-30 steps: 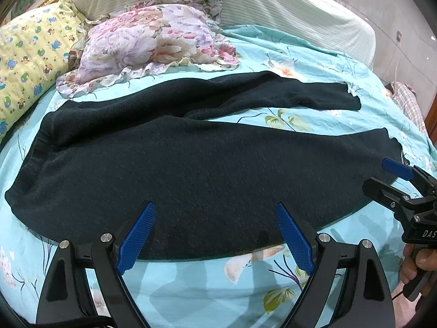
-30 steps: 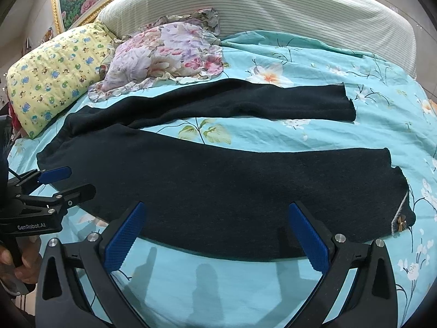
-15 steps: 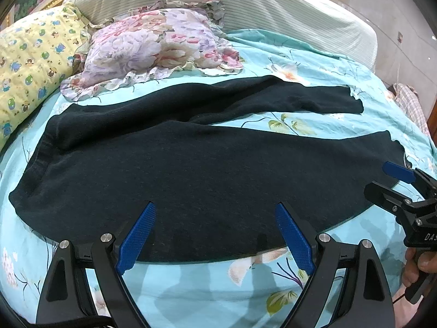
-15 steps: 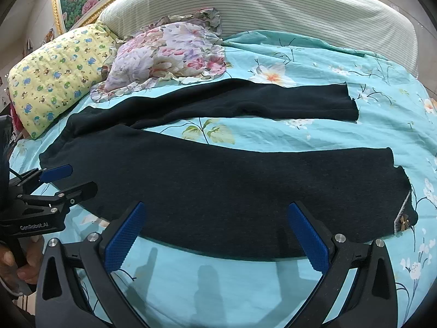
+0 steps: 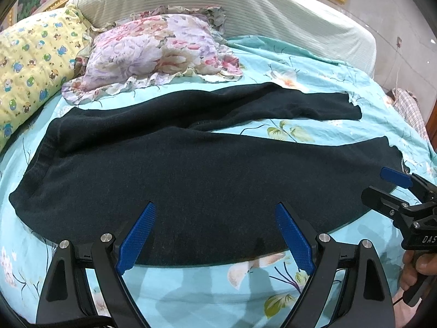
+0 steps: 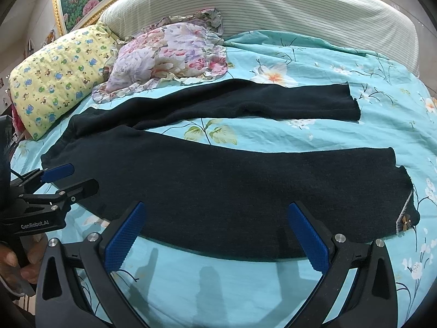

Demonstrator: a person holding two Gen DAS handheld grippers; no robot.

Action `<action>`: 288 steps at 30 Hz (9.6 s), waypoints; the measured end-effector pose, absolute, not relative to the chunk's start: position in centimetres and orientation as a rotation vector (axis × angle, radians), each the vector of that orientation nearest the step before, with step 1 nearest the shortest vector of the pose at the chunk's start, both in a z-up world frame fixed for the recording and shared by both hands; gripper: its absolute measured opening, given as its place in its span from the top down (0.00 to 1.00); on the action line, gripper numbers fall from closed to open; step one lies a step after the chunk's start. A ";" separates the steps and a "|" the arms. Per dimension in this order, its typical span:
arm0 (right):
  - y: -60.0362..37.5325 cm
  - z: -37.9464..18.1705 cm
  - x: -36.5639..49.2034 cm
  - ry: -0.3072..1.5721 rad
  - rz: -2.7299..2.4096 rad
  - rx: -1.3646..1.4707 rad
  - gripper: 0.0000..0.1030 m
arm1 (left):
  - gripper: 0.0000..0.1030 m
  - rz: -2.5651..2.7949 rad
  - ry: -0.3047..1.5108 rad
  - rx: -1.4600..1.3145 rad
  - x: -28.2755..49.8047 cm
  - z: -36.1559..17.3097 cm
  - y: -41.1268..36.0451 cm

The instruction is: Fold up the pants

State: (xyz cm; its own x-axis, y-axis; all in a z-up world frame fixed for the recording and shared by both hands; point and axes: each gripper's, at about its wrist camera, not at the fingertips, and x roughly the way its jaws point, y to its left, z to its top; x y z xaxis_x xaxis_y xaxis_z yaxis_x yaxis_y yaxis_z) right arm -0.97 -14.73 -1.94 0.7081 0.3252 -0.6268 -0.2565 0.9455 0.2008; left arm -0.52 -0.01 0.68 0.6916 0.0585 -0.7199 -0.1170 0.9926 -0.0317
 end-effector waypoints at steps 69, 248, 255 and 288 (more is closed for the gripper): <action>-31.1 1.4 18.2 0.776 0.188 0.304 0.03 | 0.12 -0.096 0.935 0.176 22.9 2.7 -2.6; 4.5 -1.6 2.9 0.869 0.961 -0.274 0.94 | 0.95 0.224 0.806 -0.942 -8.3 -2.4 24.0; 4.6 -1.7 3.0 0.887 0.953 -0.275 0.90 | 0.87 0.248 0.816 -0.909 -9.0 -2.1 24.3; -0.6 0.7 6.3 0.849 0.867 0.020 0.61 | 0.27 0.421 0.905 -0.837 -7.6 -0.2 27.0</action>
State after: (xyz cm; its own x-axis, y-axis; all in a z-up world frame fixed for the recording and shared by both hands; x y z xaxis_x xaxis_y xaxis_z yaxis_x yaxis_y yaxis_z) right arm 6.34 -0.56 0.68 0.3499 0.6764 -0.6482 -0.6616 0.6683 0.3402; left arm -7.63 26.97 -0.19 0.5684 -0.0164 -0.8226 -0.6400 0.6194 -0.4546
